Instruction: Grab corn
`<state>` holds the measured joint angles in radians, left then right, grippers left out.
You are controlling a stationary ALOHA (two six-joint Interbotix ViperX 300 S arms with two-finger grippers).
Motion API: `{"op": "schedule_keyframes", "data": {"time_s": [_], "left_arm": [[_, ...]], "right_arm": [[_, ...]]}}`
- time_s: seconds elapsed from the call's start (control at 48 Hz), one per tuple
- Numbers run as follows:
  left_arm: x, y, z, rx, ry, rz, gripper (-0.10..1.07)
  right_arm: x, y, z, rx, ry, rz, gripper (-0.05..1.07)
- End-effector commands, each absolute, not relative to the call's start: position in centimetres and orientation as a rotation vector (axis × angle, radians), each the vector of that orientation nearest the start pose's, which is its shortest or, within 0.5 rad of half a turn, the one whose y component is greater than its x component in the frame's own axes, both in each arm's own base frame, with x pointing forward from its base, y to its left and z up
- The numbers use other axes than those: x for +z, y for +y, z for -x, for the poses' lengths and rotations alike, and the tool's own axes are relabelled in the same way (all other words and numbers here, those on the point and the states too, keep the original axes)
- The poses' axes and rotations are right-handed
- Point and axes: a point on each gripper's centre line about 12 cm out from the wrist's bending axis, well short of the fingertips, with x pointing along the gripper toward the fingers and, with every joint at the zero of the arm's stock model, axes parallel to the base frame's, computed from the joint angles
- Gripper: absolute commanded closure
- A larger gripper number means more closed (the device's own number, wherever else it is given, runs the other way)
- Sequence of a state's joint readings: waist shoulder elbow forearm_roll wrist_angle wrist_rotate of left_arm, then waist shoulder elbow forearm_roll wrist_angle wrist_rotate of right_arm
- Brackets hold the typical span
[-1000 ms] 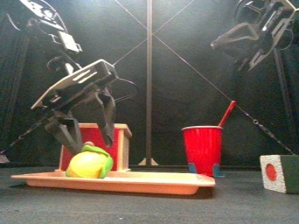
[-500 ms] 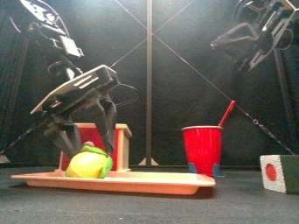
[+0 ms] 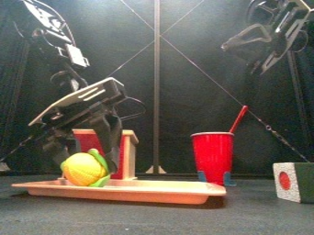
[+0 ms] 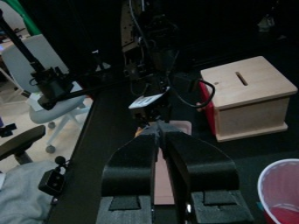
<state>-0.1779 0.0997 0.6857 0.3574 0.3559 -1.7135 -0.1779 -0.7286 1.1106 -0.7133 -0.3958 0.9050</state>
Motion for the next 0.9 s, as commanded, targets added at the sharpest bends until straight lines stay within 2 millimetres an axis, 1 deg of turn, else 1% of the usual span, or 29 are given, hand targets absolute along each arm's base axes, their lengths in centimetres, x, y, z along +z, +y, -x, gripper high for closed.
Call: {"op": "schedule_keyframes", "data": {"time_s": [0.0, 0.146, 0.292, 0.396, 0.604, 0.875], "left_arm": [[10.9, -4.9, -35.6, 0.689, 0.916, 1.078, 0.11], [11.0, -4.9, -35.6, 0.686, 0.913, 1.080, 0.13], [11.4, -4.9, -35.6, 0.679, 0.906, 1.085, 0.19], [11.7, -5.2, -35.4, 0.673, 0.904, 1.100, 0.20], [11.5, -5.3, -34.9, 0.692, 0.917, 1.117, 0.22], [11.9, -5.2, -34.9, 0.685, 0.907, 1.122, 0.31]], "right_arm": [[27.5, -1.3, -23.9, 0.072, 0.064, -0.248, 0.52], [27.6, -1.3, -23.9, 0.073, 0.063, -0.246, 0.52], [27.6, -1.3, -23.9, 0.073, 0.063, -0.248, 0.52], [27.5, -1.3, -23.9, 0.073, 0.064, -0.246, 0.52], [27.5, -1.3, -23.9, 0.072, 0.064, -0.248, 0.52], [27.6, -1.3, -23.9, 0.072, 0.064, -0.246, 0.52]]}}
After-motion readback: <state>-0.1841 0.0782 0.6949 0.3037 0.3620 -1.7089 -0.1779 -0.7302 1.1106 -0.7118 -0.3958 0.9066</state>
